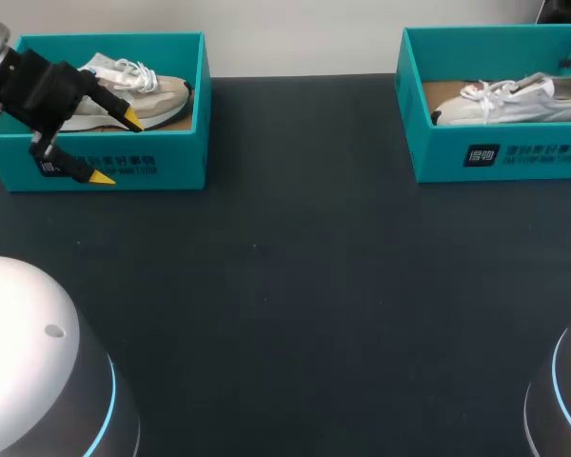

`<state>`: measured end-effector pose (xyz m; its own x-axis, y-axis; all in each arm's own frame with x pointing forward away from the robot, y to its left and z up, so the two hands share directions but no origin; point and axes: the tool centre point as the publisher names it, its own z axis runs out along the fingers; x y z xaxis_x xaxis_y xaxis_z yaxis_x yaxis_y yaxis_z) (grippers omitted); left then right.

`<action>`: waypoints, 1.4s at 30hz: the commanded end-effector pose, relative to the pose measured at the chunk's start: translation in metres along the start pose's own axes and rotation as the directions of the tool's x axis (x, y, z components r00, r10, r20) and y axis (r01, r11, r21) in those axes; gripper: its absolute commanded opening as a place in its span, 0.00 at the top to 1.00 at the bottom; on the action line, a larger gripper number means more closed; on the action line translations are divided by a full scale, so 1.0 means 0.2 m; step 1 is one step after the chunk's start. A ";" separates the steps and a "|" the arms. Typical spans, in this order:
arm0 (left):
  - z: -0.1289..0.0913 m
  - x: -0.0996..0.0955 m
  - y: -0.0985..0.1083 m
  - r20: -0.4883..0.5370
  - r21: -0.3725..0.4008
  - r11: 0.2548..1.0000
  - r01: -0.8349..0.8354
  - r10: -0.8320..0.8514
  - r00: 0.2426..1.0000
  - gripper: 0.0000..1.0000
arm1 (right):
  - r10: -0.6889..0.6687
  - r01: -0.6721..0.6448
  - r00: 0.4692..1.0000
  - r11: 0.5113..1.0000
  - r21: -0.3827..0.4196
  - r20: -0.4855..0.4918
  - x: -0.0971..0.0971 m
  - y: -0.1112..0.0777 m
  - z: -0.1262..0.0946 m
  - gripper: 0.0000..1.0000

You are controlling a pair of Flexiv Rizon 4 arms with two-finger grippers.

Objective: Take the shoe out of the shoebox, open the shoe tongue, remove and reinsert the insole, then place the shoe into the shoebox

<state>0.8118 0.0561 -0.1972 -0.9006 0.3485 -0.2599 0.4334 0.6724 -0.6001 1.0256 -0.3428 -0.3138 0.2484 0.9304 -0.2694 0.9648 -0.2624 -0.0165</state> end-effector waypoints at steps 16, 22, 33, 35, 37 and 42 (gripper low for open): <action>0.00 0.00 0.00 -0.001 -0.003 1.000 0.000 0.000 1.000 0.00 | 0.015 -0.015 1.000 0.999 0.028 0.003 0.06 -0.08 0.17 1.00; 0.00 0.00 0.00 -0.001 -0.003 1.000 0.000 0.000 1.000 0.00 | 0.030 -0.030 1.000 0.998 0.047 0.003 0.08 -0.08 0.21 1.00; 0.00 0.00 0.00 -0.001 -0.003 1.000 0.000 0.000 1.000 0.00 | 0.042 -0.042 0.999 0.998 0.048 0.016 0.09 -0.08 0.26 1.00; 0.00 0.00 0.00 -0.001 -0.003 1.000 0.000 0.000 1.000 0.00 | 0.042 -0.043 0.999 0.998 0.048 0.016 0.09 -0.08 0.26 0.69; 0.00 0.00 0.00 -0.001 -0.003 1.000 0.000 0.000 1.000 0.00 | 0.045 -0.046 0.999 0.998 0.048 0.013 0.10 -0.07 0.27 0.67; 0.00 0.00 0.00 -0.001 -0.003 1.000 0.000 0.000 1.000 0.00 | 0.058 -0.059 0.998 0.997 0.042 0.015 0.08 -0.07 0.24 0.67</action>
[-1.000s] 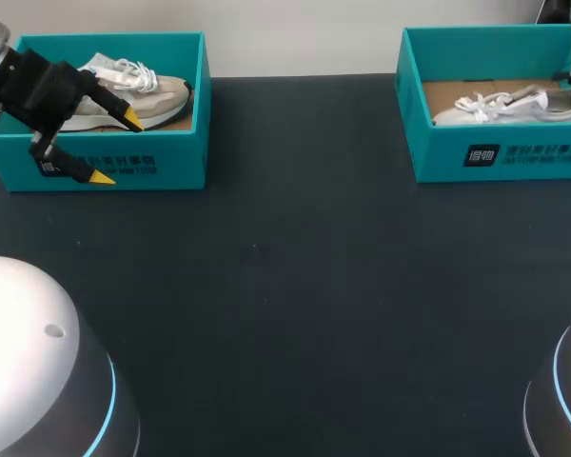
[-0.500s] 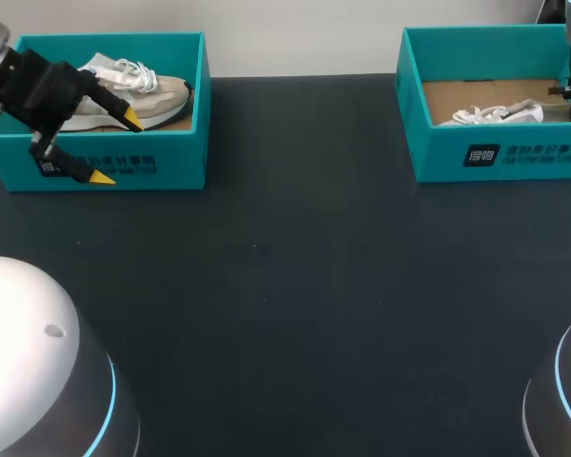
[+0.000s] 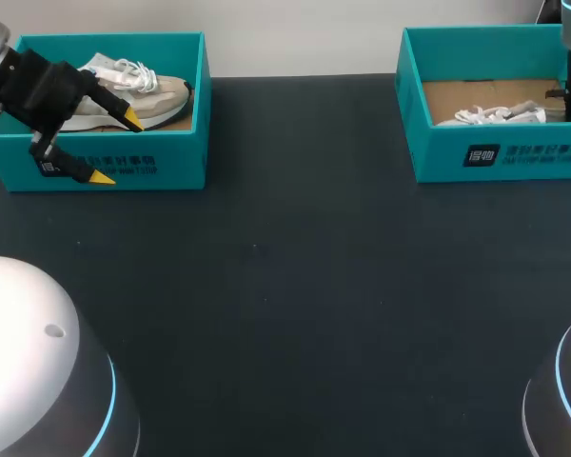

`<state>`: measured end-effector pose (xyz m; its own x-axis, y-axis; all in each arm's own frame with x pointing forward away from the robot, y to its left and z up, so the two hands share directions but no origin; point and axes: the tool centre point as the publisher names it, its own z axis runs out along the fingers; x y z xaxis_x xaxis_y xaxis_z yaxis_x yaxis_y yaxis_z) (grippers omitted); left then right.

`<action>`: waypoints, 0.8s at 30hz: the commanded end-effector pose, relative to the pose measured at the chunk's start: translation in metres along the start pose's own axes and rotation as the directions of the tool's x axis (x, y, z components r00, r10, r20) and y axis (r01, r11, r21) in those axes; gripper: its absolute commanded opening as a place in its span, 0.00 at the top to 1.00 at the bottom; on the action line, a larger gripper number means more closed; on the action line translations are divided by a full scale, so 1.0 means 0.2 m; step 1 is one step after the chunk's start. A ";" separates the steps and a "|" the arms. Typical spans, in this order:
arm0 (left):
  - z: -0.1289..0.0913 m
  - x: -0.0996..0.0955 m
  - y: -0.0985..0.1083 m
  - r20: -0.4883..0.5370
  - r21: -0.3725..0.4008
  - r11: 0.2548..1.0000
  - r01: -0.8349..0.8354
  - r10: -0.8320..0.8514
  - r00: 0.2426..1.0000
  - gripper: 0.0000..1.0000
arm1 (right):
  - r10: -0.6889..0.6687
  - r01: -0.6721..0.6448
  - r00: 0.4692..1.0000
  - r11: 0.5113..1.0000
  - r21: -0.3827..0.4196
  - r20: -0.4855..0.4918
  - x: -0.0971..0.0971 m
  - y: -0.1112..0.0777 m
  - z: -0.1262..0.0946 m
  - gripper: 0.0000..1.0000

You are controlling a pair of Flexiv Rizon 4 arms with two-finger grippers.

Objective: Take the shoe out of the shoebox, open the shoe tongue, remove and reinsert the insole, then place the shoe into the shoebox

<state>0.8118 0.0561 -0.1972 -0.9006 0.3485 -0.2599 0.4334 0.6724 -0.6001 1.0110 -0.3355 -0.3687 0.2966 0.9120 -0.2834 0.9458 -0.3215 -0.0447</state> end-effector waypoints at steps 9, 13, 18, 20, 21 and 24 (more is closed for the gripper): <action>0.00 0.00 0.00 -0.001 -0.003 1.000 0.000 0.000 1.000 0.00 | 0.029 -0.029 1.000 0.999 -0.043 0.001 -0.03 -0.02 -0.15 0.62; 0.00 0.00 0.00 -0.001 -0.003 1.000 0.000 0.000 1.000 0.00 | 0.038 -0.038 0.999 0.997 -0.062 -0.001 -0.04 -0.03 -0.16 0.58; 0.00 0.00 0.00 -0.001 -0.003 1.000 0.000 0.000 1.000 0.00 | 0.047 -0.048 0.999 0.995 -0.088 -0.017 -0.05 -0.08 -0.29 0.53; 0.00 0.00 0.00 -0.001 -0.003 1.000 0.000 0.000 1.000 0.00 | 0.058 -0.064 0.997 0.992 -0.105 -0.058 -0.03 -0.11 -0.33 0.52; 0.00 0.00 0.00 -0.001 -0.003 1.000 0.000 0.000 1.000 0.00 | 0.068 -0.077 0.995 0.990 -0.121 -0.073 -0.02 -0.13 -0.35 0.51; 0.00 0.00 0.00 -0.001 -0.003 1.000 0.000 0.000 1.000 0.00 | 0.090 -0.105 0.991 0.982 -0.155 -0.101 0.01 -0.18 -0.43 0.51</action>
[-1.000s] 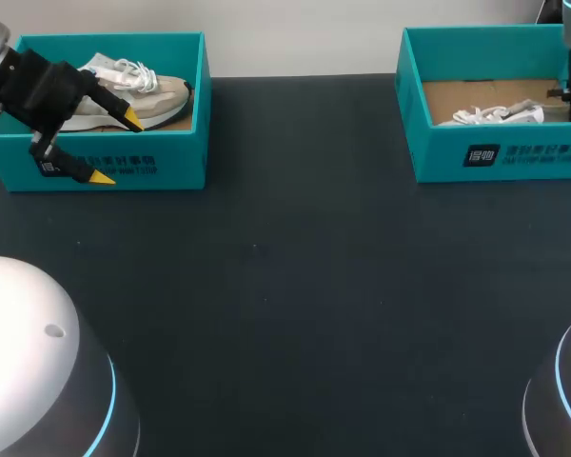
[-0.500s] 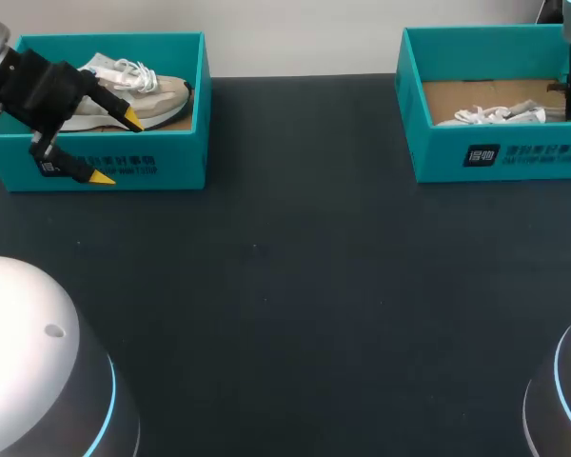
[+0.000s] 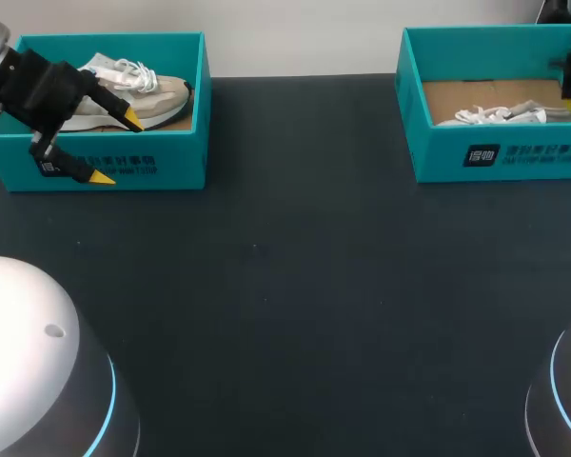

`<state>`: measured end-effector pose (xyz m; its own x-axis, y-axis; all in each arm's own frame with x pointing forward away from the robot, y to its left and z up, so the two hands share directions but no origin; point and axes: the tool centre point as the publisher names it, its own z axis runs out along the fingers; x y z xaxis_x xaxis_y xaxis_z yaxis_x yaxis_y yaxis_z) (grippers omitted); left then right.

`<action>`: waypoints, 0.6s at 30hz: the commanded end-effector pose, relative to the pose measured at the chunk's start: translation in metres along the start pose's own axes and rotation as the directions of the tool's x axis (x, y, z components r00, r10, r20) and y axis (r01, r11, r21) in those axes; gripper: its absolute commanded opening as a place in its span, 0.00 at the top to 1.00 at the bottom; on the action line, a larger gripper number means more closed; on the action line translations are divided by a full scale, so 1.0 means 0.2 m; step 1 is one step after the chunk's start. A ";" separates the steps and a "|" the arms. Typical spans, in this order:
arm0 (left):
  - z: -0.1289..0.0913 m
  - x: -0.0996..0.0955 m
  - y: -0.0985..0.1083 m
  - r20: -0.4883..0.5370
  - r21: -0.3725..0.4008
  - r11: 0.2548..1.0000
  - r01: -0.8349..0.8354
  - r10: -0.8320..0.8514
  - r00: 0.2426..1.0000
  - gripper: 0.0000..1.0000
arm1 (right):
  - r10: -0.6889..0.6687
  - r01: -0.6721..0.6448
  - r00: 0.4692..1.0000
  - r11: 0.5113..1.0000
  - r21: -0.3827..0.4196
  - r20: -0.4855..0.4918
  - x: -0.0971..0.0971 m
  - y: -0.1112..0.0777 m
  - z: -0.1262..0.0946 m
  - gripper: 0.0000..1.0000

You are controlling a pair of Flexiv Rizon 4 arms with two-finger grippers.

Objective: Take the shoe out of the shoebox, open the shoe tongue, remove and reinsert the insole, then place the shoe into the shoebox

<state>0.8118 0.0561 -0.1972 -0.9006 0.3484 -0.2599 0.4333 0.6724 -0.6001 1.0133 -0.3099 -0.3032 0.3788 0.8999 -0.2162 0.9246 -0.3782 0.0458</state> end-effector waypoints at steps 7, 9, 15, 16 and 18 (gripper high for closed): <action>0.00 0.00 0.00 -0.001 -0.003 1.000 0.000 0.000 1.000 0.00 | 0.049 -0.055 0.997 0.991 -0.122 -0.057 0.05 -0.28 -0.25 0.44; 0.00 0.00 0.00 -0.001 -0.003 1.000 0.000 0.000 1.000 0.00 | 0.048 -0.055 0.997 0.991 -0.125 -0.063 0.07 -0.34 -0.30 0.42; 0.00 0.00 0.00 -0.001 -0.003 1.000 0.000 0.000 1.000 0.00 | 0.061 -0.071 0.995 0.990 -0.125 -0.081 0.13 -0.48 -0.38 0.03; 0.00 0.00 0.00 -0.001 -0.003 1.000 0.000 0.000 1.000 0.00 | 0.061 -0.071 0.995 0.990 -0.125 -0.081 0.13 -0.48 -0.38 0.00; 0.00 0.00 0.00 -0.001 -0.003 1.000 0.000 0.000 1.000 0.00 | 0.061 -0.071 0.995 0.990 -0.125 -0.081 0.13 -0.48 -0.38 0.00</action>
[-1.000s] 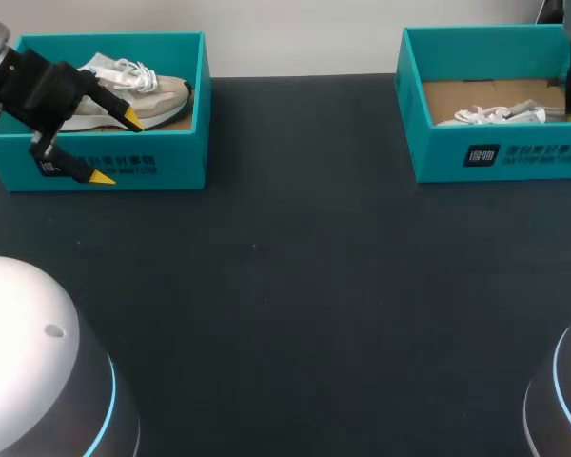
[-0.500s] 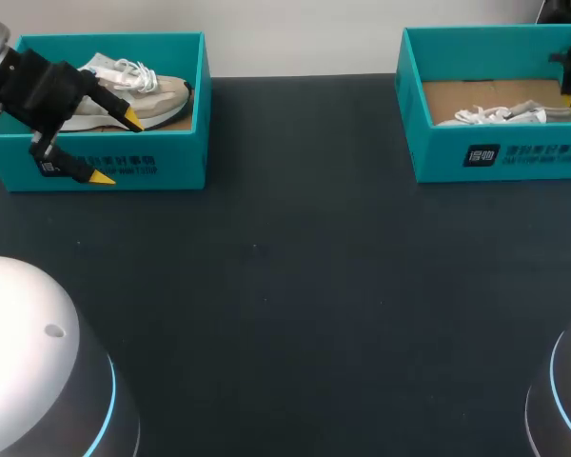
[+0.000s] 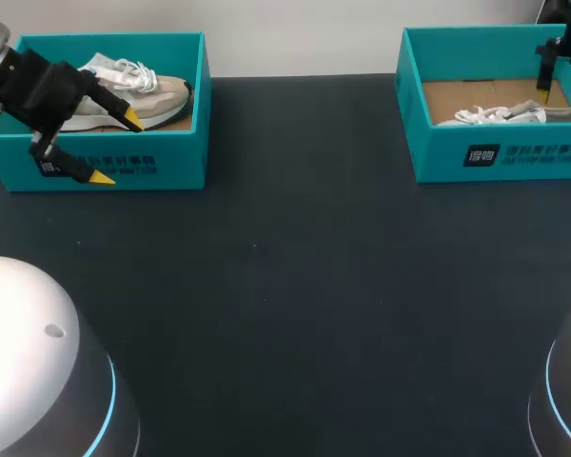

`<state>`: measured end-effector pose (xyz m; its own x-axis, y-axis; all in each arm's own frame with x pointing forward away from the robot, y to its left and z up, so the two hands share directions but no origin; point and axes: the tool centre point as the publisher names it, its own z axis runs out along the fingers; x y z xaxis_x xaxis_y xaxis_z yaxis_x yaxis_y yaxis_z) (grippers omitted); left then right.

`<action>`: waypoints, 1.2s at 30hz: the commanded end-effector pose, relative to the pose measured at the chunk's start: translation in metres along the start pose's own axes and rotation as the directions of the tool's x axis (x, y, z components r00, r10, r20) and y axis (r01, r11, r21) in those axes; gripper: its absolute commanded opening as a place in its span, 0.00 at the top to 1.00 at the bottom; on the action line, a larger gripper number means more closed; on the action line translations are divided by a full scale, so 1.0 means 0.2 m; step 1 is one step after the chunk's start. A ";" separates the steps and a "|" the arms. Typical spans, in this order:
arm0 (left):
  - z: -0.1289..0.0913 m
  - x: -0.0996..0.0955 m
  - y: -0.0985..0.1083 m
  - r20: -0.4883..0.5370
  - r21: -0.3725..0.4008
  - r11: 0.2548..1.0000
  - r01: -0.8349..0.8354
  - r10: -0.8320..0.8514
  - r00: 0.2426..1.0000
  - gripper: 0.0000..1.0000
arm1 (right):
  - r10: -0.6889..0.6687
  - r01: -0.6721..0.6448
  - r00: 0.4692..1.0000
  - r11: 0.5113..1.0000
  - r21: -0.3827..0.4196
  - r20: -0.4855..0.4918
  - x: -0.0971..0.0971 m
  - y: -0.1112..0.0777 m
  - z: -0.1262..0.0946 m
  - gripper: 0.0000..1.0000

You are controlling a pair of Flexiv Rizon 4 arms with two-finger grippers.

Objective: Take the shoe out of the shoebox, open the shoe tongue, remove and reinsert the insole, then place the shoe into the shoebox

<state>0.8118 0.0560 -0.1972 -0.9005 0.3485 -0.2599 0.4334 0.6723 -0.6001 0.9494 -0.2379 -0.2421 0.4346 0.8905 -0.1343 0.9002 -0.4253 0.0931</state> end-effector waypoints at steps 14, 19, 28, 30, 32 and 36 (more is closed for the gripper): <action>-0.32 -0.10 0.08 -0.431 0.111 0.697 -0.709 0.676 0.597 0.00 | 0.002 -0.002 1.000 0.996 -0.091 -0.001 -0.01 -0.06 -0.02 0.00; -0.37 -0.12 0.11 -0.557 0.085 0.598 -0.797 0.691 0.460 0.00 | 0.002 -0.002 1.000 0.996 -0.091 -0.001 -0.01 -0.06 -0.02 0.00; -0.37 -0.12 0.11 -0.557 0.085 0.598 -0.797 0.691 0.460 0.00 | 0.002 -0.002 1.000 0.996 -0.091 -0.001 -0.01 -0.06 -0.02 0.00; -0.37 -0.12 0.11 -0.557 0.085 0.598 -0.797 0.691 0.460 0.00 | 0.002 -0.002 1.000 0.996 -0.091 -0.001 -0.01 -0.06 -0.02 0.00; -0.37 -0.12 0.11 -0.557 0.085 0.598 -0.797 0.691 0.460 0.00 | 0.002 -0.002 1.000 0.996 -0.091 -0.001 -0.01 -0.06 -0.02 0.00; -0.37 -0.17 0.17 -0.496 0.058 0.439 -0.896 0.792 0.356 0.00 | 0.002 -0.002 1.000 0.996 -0.091 -0.001 -0.01 -0.06 -0.02 0.00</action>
<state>0.8547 0.1163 -0.1515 -0.1742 0.9515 -0.2535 0.9700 0.1216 -0.2103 0.9384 -0.2341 -0.2394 0.4354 0.8900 -0.1352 0.8942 -0.4101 0.1797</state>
